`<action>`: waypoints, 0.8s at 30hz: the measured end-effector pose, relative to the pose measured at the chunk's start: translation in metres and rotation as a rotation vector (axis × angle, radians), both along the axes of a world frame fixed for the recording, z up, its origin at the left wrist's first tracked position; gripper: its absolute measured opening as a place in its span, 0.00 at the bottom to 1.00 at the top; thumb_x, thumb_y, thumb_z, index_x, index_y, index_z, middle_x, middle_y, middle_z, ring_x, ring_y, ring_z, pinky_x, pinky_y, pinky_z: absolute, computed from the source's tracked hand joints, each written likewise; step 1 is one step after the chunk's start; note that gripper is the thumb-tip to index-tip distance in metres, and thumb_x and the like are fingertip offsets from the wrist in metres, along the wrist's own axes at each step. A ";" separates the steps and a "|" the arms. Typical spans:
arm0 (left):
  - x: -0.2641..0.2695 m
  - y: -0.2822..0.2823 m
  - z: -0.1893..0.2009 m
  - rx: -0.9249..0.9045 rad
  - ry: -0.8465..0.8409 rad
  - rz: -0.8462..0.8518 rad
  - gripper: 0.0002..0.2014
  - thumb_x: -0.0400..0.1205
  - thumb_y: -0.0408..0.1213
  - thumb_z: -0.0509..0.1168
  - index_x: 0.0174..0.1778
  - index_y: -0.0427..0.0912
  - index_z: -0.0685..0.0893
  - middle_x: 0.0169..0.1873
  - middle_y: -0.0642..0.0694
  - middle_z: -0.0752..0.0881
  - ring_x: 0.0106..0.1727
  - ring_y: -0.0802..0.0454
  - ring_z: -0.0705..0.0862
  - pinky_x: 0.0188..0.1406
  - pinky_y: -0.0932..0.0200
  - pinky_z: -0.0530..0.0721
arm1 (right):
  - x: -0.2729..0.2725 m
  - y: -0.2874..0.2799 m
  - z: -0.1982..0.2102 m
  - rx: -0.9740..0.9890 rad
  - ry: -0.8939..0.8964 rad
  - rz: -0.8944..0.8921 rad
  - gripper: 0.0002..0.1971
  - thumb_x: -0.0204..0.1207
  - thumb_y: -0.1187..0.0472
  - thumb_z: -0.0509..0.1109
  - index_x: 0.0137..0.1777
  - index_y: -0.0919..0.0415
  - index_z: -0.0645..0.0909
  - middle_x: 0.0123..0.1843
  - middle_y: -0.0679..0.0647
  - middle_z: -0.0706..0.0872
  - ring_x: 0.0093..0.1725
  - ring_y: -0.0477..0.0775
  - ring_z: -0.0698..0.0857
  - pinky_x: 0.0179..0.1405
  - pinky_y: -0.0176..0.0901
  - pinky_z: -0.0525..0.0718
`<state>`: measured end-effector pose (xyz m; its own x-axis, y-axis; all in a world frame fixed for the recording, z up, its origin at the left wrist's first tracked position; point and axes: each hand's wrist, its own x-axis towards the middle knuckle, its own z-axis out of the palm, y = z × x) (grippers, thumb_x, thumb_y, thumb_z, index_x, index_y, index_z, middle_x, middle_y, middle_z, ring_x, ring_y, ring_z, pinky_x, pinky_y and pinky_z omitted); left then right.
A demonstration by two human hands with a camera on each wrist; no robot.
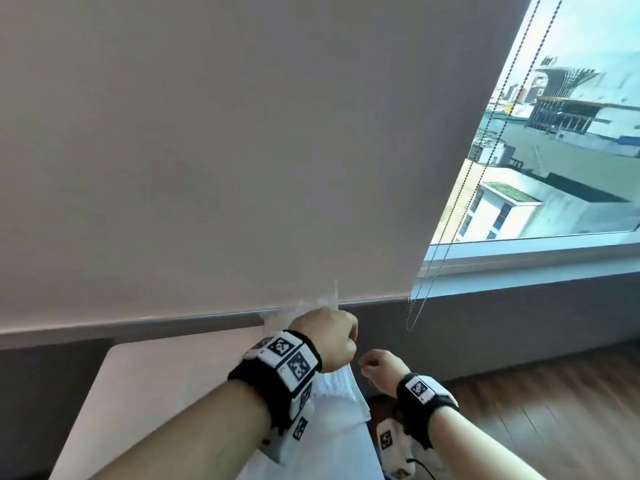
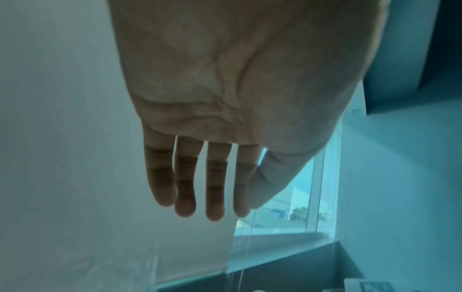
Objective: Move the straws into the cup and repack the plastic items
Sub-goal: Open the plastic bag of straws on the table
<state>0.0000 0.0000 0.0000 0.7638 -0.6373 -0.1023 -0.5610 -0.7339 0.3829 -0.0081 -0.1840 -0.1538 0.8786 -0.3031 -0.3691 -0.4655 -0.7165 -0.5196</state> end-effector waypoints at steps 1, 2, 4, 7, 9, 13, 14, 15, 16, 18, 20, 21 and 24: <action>0.010 -0.010 -0.005 0.046 0.012 0.012 0.11 0.79 0.37 0.60 0.54 0.51 0.85 0.56 0.49 0.86 0.58 0.47 0.83 0.58 0.51 0.82 | 0.010 0.000 -0.008 0.031 0.017 -0.016 0.05 0.75 0.59 0.67 0.40 0.48 0.81 0.33 0.45 0.82 0.39 0.52 0.82 0.44 0.43 0.83; 0.018 -0.019 -0.013 0.070 0.004 0.033 0.12 0.79 0.36 0.60 0.55 0.50 0.85 0.57 0.48 0.85 0.60 0.46 0.83 0.60 0.50 0.82 | 0.017 0.001 -0.012 0.062 0.049 -0.025 0.06 0.76 0.59 0.66 0.40 0.52 0.82 0.33 0.47 0.82 0.38 0.54 0.82 0.43 0.45 0.84; 0.036 -0.032 -0.032 0.161 -0.016 0.043 0.14 0.79 0.33 0.60 0.57 0.46 0.84 0.59 0.45 0.85 0.62 0.43 0.81 0.63 0.47 0.81 | 0.034 0.000 -0.027 0.115 0.100 -0.028 0.11 0.78 0.57 0.64 0.36 0.57 0.80 0.31 0.52 0.82 0.32 0.55 0.82 0.36 0.44 0.82; 0.052 -0.044 -0.064 0.324 -0.069 0.024 0.16 0.80 0.34 0.59 0.63 0.44 0.82 0.63 0.43 0.81 0.66 0.40 0.77 0.64 0.46 0.78 | 0.043 0.000 -0.047 0.123 0.095 -0.075 0.14 0.78 0.54 0.66 0.32 0.57 0.79 0.26 0.51 0.82 0.21 0.49 0.80 0.22 0.36 0.77; 0.061 -0.047 -0.080 0.396 -0.077 0.030 0.17 0.81 0.34 0.60 0.66 0.45 0.81 0.64 0.42 0.80 0.66 0.40 0.76 0.64 0.46 0.75 | 0.044 0.002 -0.049 0.121 0.081 -0.090 0.12 0.76 0.55 0.67 0.32 0.55 0.81 0.26 0.50 0.83 0.24 0.50 0.82 0.24 0.38 0.79; 0.072 -0.051 -0.100 0.398 -0.069 0.091 0.19 0.80 0.31 0.60 0.67 0.46 0.78 0.66 0.42 0.76 0.67 0.39 0.74 0.65 0.44 0.72 | 0.048 0.005 -0.044 0.142 0.013 -0.114 0.07 0.77 0.59 0.62 0.40 0.54 0.80 0.43 0.53 0.89 0.43 0.57 0.87 0.44 0.44 0.86; 0.074 -0.052 -0.101 0.376 -0.090 0.096 0.20 0.80 0.30 0.59 0.69 0.47 0.76 0.68 0.43 0.75 0.68 0.39 0.73 0.66 0.44 0.71 | 0.045 0.006 -0.037 0.146 -0.022 -0.108 0.06 0.78 0.60 0.61 0.42 0.54 0.79 0.47 0.54 0.89 0.46 0.57 0.87 0.44 0.42 0.86; 0.077 -0.054 -0.100 0.340 -0.118 0.096 0.22 0.80 0.29 0.59 0.70 0.48 0.74 0.69 0.44 0.73 0.69 0.39 0.72 0.67 0.44 0.71 | 0.043 0.008 -0.028 0.137 -0.061 -0.077 0.07 0.77 0.63 0.59 0.44 0.54 0.77 0.49 0.55 0.89 0.46 0.56 0.86 0.41 0.39 0.84; 0.082 -0.055 -0.098 0.295 -0.140 0.091 0.25 0.79 0.28 0.59 0.72 0.50 0.73 0.72 0.45 0.72 0.71 0.40 0.70 0.67 0.44 0.70 | 0.040 0.009 -0.020 0.117 -0.094 -0.032 0.09 0.76 0.67 0.57 0.44 0.53 0.75 0.49 0.53 0.88 0.44 0.54 0.84 0.37 0.37 0.81; 0.091 -0.052 -0.090 0.237 -0.180 0.057 0.31 0.78 0.25 0.59 0.76 0.55 0.71 0.78 0.48 0.66 0.75 0.41 0.66 0.70 0.43 0.68 | 0.033 0.012 0.005 0.043 -0.184 0.068 0.13 0.73 0.70 0.56 0.41 0.49 0.70 0.43 0.47 0.85 0.41 0.54 0.82 0.35 0.40 0.78; 0.099 -0.047 -0.082 0.261 -0.208 0.016 0.32 0.78 0.25 0.60 0.75 0.60 0.72 0.82 0.51 0.61 0.80 0.42 0.58 0.74 0.42 0.62 | 0.024 0.014 0.032 -0.071 -0.291 0.155 0.11 0.74 0.68 0.59 0.41 0.48 0.68 0.40 0.44 0.80 0.39 0.56 0.81 0.37 0.47 0.79; 0.101 -0.045 -0.078 0.273 -0.227 -0.001 0.28 0.79 0.28 0.62 0.72 0.61 0.76 0.81 0.53 0.63 0.82 0.43 0.57 0.75 0.41 0.59 | 0.019 0.014 0.047 -0.132 -0.337 0.199 0.09 0.76 0.65 0.60 0.44 0.48 0.69 0.41 0.44 0.80 0.40 0.56 0.81 0.38 0.49 0.80; 0.100 -0.040 -0.062 0.246 -0.296 -0.060 0.13 0.85 0.41 0.62 0.62 0.57 0.85 0.67 0.54 0.81 0.76 0.50 0.68 0.73 0.44 0.57 | 0.000 0.006 0.092 -0.317 -0.392 0.293 0.05 0.81 0.60 0.59 0.47 0.48 0.68 0.45 0.43 0.80 0.41 0.55 0.80 0.37 0.47 0.76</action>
